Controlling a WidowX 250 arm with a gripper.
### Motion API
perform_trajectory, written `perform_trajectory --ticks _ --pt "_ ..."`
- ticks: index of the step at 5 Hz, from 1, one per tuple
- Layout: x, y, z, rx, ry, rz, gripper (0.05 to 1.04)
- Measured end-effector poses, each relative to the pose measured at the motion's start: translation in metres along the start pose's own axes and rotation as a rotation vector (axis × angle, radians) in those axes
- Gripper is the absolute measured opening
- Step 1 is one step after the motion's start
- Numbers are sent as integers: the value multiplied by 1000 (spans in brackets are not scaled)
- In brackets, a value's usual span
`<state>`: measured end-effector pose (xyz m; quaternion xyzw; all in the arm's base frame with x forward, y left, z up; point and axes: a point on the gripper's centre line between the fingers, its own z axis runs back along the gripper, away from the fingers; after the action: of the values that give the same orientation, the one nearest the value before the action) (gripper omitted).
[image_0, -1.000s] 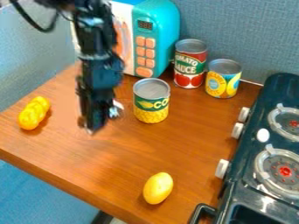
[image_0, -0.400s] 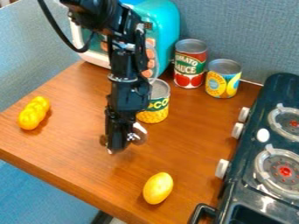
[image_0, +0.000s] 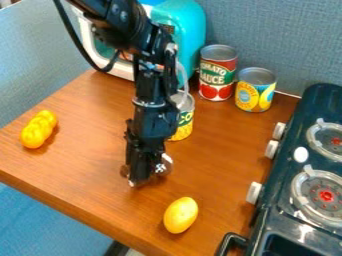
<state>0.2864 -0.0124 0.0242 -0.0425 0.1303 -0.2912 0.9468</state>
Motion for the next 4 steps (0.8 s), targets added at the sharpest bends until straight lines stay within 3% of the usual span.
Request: perform_trajectory --ticks 2,3,4 --pt "-10 -4 -8 -10 32 31 728" --pt "-17 -9 24 29 -40 22 996" --pt "-31 -15 53 35 -141 38 1008"
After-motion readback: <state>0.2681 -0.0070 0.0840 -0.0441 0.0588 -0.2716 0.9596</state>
